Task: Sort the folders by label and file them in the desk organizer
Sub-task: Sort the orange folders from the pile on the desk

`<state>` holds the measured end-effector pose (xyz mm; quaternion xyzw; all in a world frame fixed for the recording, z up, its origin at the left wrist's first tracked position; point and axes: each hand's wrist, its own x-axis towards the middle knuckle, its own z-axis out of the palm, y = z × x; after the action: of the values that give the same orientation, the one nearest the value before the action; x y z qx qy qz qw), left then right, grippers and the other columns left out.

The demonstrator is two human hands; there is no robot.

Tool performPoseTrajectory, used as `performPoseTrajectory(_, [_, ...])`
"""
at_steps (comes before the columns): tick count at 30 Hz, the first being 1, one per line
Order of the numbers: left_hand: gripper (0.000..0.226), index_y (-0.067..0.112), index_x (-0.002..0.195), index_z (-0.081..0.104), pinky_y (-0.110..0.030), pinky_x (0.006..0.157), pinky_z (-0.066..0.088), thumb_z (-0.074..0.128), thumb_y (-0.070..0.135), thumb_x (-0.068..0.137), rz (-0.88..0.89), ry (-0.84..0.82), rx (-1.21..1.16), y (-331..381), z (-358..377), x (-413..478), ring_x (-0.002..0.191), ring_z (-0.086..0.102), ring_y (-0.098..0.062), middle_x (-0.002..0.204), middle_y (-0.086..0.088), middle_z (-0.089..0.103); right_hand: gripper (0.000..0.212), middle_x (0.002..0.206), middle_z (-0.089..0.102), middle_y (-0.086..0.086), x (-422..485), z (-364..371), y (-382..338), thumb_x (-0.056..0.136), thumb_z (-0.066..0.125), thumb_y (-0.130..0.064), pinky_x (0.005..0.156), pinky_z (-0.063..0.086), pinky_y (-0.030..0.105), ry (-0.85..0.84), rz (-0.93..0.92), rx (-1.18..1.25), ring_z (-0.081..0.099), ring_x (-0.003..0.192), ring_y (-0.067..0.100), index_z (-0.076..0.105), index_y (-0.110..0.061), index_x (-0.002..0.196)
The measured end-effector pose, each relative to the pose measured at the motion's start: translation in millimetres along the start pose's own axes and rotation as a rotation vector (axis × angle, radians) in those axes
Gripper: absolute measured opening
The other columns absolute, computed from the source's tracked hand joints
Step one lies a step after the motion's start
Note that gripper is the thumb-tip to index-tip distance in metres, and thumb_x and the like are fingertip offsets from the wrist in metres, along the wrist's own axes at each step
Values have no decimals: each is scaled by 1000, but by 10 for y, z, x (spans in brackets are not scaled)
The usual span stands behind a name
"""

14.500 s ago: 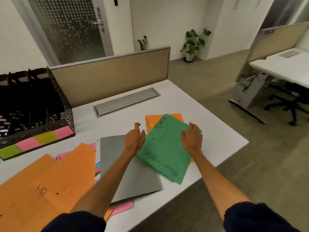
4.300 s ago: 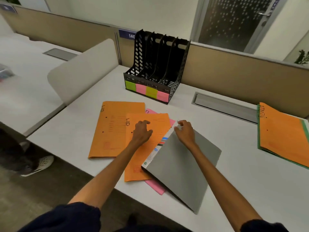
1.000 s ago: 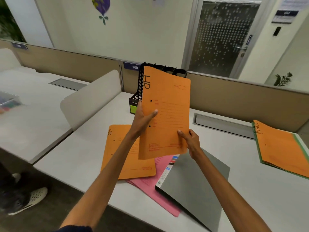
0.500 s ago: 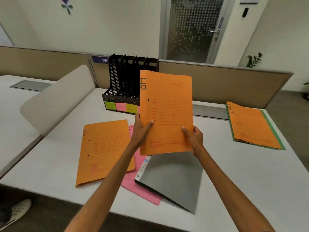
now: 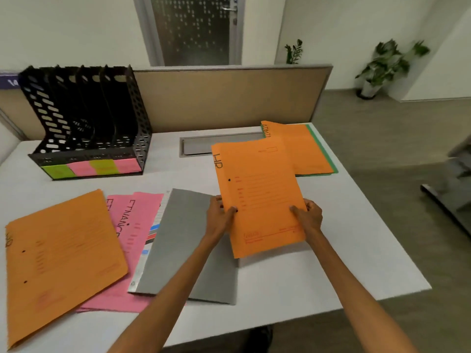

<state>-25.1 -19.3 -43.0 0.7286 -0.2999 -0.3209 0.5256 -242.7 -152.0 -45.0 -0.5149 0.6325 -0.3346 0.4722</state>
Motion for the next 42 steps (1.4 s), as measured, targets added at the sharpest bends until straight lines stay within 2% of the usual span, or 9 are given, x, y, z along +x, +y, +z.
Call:
performPoseTrajectory(5, [49,12,119,48,-50,81,57,75,23,79,-98,-124,35,70,759,19,101,64,-25,116,-8,61,46,124,61,11,304,-667,277,81,74,-16,80,46,33,118,41,-56,57,98,23,57,-13,124])
performPoseTrajectory(13, [53,9,119,50,-49,81,58,77,21,75,-228,-267,153,135,1765,-7,100,65,-28,114,-8,62,38,113,67,7,621,-1398,671,79,71,-22,81,48,36,282,124,-200,58,87,22,63,-17,116])
performPoseTrajectory(15, [51,8,116,52,-48,80,59,77,20,73,-253,-288,182,131,1938,-27,98,66,-28,112,-9,64,37,113,65,9,650,-1488,736,79,71,-25,84,44,39,325,127,-262,60,95,28,65,-16,114])
performPoseTrajectory(19, [25,10,87,61,-46,72,60,76,19,69,-237,-293,249,104,2161,-86,80,69,-26,91,-8,71,43,125,52,11,728,-1607,864,82,65,-31,99,33,49,319,138,-505,46,118,34,57,-17,121])
performPoseTrajectory(23, [23,13,67,57,-41,63,59,77,24,64,-183,-235,374,115,2239,-143,68,68,-25,70,-1,66,60,140,37,9,731,-1562,954,83,63,-41,101,28,47,236,143,-708,34,127,31,43,-13,133])
performPoseTrajectory(25, [32,15,74,55,-35,61,53,79,33,65,-143,-216,505,140,2235,-137,77,66,-26,79,0,61,69,148,31,9,704,-1494,961,87,59,-42,106,24,49,230,100,-766,28,134,31,34,-13,144])
performPoseTrajectory(28, [74,15,124,46,-39,75,47,80,48,67,-101,-234,655,111,2220,-85,101,59,-29,114,-8,51,65,154,26,10,671,-1413,972,93,50,-39,110,20,51,212,33,-850,24,139,30,28,-16,150])
performPoseTrajectory(30, [91,22,140,33,-41,79,48,79,52,67,-60,-262,675,81,2202,-65,106,57,-30,119,-9,49,60,156,24,11,637,-1379,996,96,46,-38,111,20,51,207,6,-904,23,141,30,29,-19,150])
performPoseTrajectory(42, [66,21,142,37,-40,92,47,62,49,87,-14,-233,544,-89,1808,-242,118,55,-22,131,-5,52,56,154,26,11,478,-882,842,95,47,-38,110,23,53,132,-159,-971,23,141,29,34,-15,145])
